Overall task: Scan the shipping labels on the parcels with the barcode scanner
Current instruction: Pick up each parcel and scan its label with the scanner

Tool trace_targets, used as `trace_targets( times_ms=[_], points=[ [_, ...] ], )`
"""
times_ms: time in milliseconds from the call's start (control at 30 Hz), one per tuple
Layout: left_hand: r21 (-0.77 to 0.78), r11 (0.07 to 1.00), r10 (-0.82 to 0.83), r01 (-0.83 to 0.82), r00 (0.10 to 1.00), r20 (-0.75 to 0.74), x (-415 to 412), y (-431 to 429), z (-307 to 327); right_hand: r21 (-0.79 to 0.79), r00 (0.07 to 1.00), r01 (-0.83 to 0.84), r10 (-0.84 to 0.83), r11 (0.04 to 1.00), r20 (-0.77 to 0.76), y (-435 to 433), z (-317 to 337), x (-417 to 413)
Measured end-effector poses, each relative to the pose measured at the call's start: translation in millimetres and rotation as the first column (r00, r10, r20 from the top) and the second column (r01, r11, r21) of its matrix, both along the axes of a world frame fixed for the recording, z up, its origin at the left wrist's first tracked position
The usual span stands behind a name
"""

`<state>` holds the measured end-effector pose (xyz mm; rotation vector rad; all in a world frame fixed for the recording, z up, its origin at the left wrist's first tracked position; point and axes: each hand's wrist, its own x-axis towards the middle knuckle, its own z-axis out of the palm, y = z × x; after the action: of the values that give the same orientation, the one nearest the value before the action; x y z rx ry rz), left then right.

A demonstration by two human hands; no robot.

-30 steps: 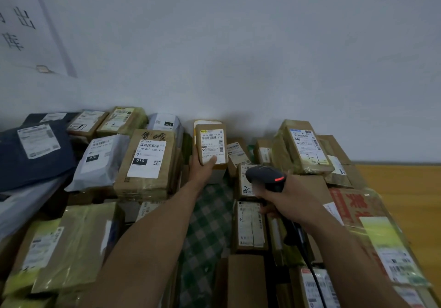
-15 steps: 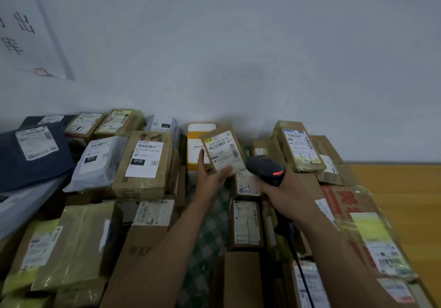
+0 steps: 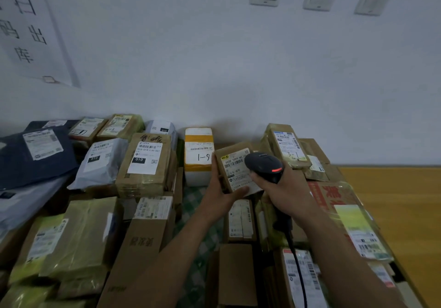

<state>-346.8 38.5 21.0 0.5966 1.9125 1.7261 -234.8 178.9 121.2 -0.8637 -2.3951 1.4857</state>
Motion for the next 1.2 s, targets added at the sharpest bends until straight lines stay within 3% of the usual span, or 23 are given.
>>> trace_targets(
  times_ms=[367, 733, 933, 1200],
  points=[
    [-0.105, 0.989, 0.083, -0.101, 0.982, -0.170, -29, 8, 5, -0.044, 0.975, -0.213, 0.216, 0.976, 0.061, -21, 47, 34],
    [-0.121, 0.976, 0.157, -0.184, 0.967, -0.200, -46, 11, -18, -0.011, 0.982, -0.183, 0.183, 0.983, 0.042, -38, 70, 48],
    [-0.200, 0.966, 0.111, -0.162, 0.964, -0.242, -58, 12, -34, -0.003, 0.979, -0.188, 0.188, 0.982, 0.079, -42, 74, 50],
    [-0.232, 0.961, 0.077, -0.148, 0.954, -0.290, -47, -1, -7, -0.031, 0.978, -0.195, 0.197, 0.980, 0.071, -42, 76, 50]
  ],
)
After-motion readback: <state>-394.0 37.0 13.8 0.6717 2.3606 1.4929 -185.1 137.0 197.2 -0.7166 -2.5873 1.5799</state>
